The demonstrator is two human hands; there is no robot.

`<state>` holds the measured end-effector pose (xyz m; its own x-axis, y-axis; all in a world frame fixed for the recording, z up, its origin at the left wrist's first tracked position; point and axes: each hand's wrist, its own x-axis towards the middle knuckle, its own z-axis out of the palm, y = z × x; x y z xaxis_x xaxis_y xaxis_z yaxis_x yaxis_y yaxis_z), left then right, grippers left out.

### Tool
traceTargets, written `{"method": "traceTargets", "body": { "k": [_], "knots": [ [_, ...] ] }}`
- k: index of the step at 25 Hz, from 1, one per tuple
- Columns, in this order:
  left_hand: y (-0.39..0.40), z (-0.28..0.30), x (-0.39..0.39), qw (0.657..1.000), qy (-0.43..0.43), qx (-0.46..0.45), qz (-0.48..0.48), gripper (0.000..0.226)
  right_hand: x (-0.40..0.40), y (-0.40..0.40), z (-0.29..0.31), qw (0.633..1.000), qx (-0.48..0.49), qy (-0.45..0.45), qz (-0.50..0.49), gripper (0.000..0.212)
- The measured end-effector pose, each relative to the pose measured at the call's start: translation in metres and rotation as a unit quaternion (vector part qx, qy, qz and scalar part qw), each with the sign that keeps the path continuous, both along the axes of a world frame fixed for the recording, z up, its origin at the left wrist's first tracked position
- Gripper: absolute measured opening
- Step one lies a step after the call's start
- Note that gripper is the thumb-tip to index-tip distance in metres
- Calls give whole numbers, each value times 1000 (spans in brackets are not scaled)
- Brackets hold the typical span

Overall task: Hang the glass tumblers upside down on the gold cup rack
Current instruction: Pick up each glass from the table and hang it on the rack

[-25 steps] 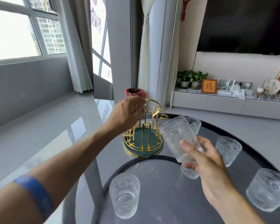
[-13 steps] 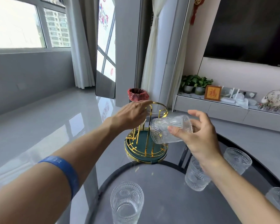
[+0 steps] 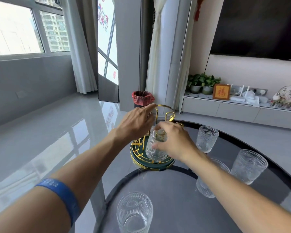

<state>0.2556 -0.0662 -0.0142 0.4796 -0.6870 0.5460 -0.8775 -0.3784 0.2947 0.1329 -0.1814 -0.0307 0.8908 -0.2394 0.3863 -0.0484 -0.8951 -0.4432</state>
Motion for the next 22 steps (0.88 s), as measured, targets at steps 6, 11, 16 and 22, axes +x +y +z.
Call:
{"method": "traceTargets", "body": {
  "k": [6, 11, 16, 22],
  "knots": [
    [-3, -1, -8, 998, 56, 13, 6, 44, -6, -3, -3, 998, 3, 54, 18, 40],
    [25, 3, -54, 996, 72, -26, 48, 60, -57, 6, -23, 999, 28, -15, -6, 52],
    [109, -53, -157, 990, 144, -10, 4, 68, -121, 13, -54, 990, 136, -45, -16, 29],
    [129, -88, -174, 974, 80, 206, 47, 101, -156, 29, -68, 954, 293, 66, -25, 17]
  ]
}}
